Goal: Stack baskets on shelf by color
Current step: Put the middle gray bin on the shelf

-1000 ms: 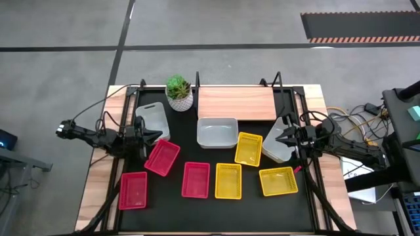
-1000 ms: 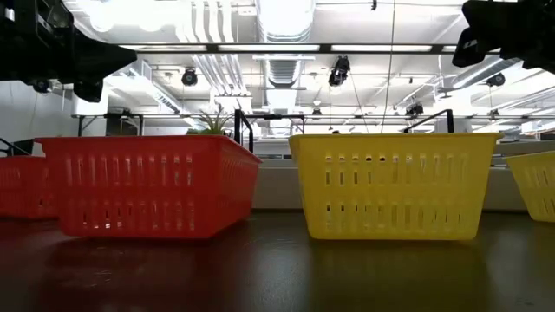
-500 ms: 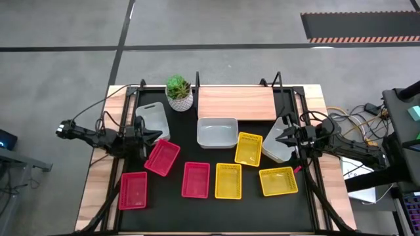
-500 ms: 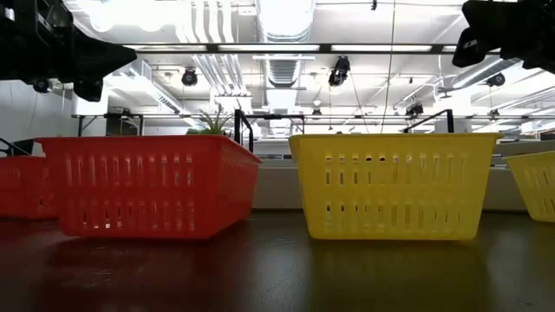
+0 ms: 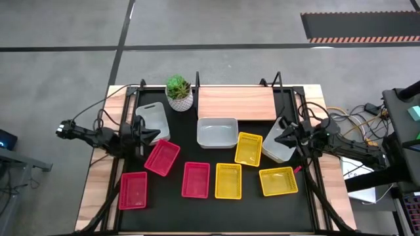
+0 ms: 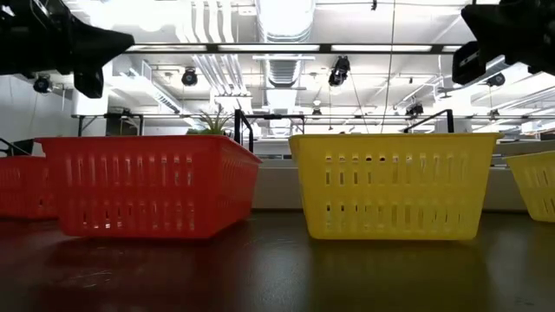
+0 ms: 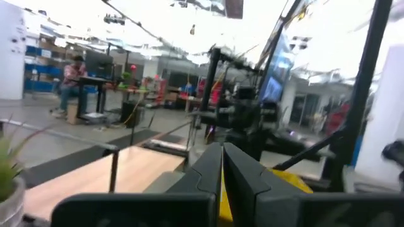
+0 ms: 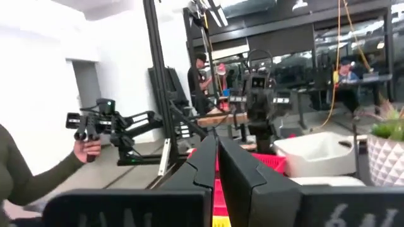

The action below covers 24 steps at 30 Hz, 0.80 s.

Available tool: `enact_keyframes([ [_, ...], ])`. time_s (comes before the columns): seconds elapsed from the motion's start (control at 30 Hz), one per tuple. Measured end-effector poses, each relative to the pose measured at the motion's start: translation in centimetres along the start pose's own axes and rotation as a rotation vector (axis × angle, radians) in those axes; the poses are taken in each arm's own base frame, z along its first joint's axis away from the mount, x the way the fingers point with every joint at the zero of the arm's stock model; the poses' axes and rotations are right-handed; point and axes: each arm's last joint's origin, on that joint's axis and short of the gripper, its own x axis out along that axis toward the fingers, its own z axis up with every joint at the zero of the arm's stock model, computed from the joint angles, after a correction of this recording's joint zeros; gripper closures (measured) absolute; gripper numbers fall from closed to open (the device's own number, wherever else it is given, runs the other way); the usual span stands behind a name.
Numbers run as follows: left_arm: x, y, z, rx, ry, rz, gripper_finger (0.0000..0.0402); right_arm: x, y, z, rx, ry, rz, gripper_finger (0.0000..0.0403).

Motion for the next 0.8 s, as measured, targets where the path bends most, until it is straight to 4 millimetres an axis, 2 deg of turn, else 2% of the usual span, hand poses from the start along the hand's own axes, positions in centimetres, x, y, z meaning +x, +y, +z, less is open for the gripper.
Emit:
enact_keyframes([
  [0.13, -0.02, -0.04, 0.68, -0.049, -0.064, -0.008, 0.0402, 0.0, 0.01, 0.02, 0.008, -0.005, 0.001, 0.0392],
  [0.33, -0.05, 0.06, 0.92, -0.034, -0.086, 0.025, 0.0402, 0.0, 0.0, 0.01, -0.11, -0.004, 0.0, 0.0392],
  [0.53, 0.03, 0.06, 0.4, -0.125, -0.047, 0.03, 0.0402, 0.0, 0.0, 0.01, -0.179, -0.004, -0.001, 0.0392],
  [0.8, 0.41, -0.13, 0.03, -0.098, -0.016, 0.034, 0.0402, -0.01, -0.11, 0.11, -0.282, -0.018, -0.047, 0.0392],
])
